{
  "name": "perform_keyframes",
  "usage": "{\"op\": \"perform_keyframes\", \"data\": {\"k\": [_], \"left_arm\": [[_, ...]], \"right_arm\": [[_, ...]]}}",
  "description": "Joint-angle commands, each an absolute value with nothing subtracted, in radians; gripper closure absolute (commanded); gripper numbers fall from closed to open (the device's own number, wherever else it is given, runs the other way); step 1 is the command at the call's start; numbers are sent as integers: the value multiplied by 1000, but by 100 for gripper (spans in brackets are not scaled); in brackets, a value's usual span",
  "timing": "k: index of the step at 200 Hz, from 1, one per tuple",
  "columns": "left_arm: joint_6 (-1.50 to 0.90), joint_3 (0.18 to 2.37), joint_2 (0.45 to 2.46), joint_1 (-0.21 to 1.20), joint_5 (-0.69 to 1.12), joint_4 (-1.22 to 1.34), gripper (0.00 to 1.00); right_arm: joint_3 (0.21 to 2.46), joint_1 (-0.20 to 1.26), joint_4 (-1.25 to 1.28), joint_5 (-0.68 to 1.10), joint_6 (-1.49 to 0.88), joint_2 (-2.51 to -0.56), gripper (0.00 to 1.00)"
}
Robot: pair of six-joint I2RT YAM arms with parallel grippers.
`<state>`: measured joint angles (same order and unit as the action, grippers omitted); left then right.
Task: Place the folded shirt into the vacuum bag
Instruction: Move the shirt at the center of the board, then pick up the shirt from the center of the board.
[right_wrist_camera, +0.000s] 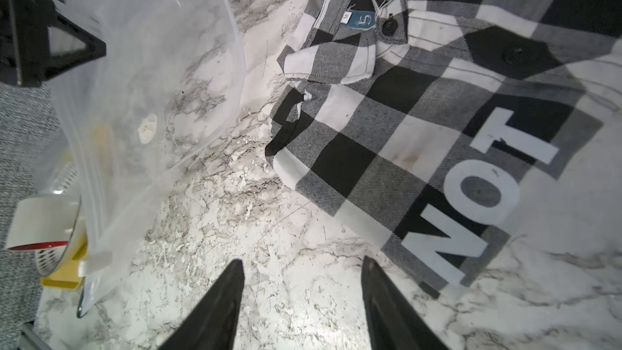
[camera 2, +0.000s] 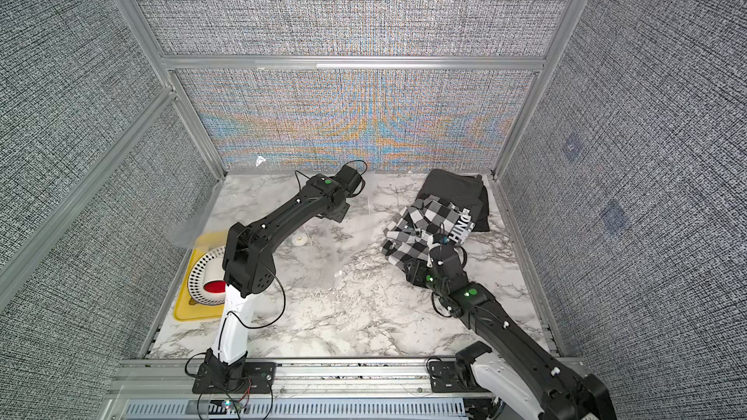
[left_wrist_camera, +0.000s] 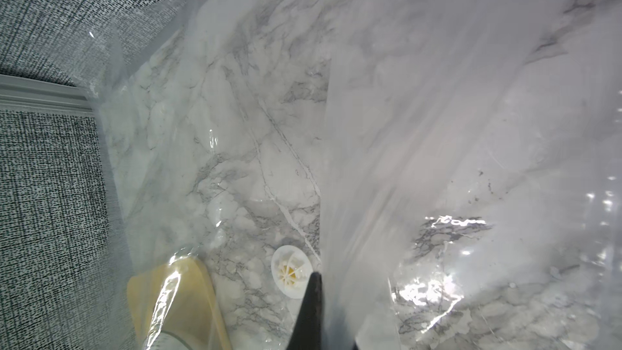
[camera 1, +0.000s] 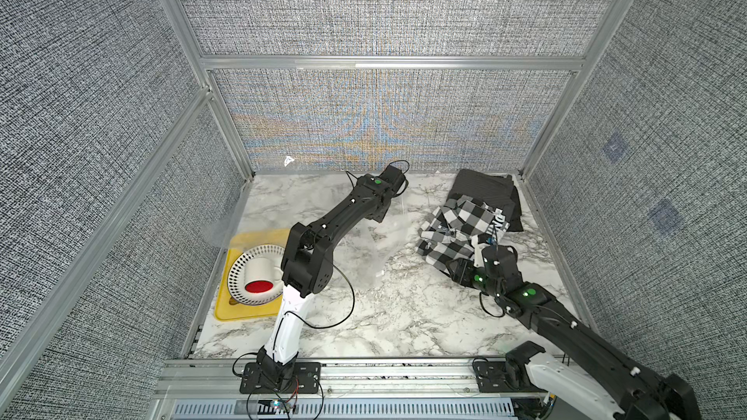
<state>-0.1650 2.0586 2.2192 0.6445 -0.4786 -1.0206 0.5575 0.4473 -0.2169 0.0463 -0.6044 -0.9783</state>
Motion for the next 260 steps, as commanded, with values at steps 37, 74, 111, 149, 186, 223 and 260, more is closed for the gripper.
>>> {"op": "perform_keyframes", "data": {"k": [37, 74, 111, 149, 186, 223, 260], "left_arm": [[-155, 2013, 2180, 612, -414, -966, 100], [-151, 1998, 2181, 599, -397, -956, 100], [-152, 1988, 2187, 589, -387, -949, 100], [-156, 1981, 2185, 588, -376, -942, 100], [-163, 1971, 2180, 586, -367, -936, 100], [-176, 1976, 2187, 586, -344, -933, 100], [-197, 1966, 2187, 588, -266, -929, 100]], "right_arm": [[914, 516, -306, -37, -305, -1398, 35], [1115, 608, -396, -183, -101, -1656, 32], [1197, 606, -450, -208, -2, -1779, 30], [1221, 592, -454, -235, -15, -1846, 26], [1165, 555, -407, -204, -65, -1869, 24], [1178, 525, -383, -224, -94, -1930, 24], [1183, 518, -379, -188, -124, -1954, 49]]}}
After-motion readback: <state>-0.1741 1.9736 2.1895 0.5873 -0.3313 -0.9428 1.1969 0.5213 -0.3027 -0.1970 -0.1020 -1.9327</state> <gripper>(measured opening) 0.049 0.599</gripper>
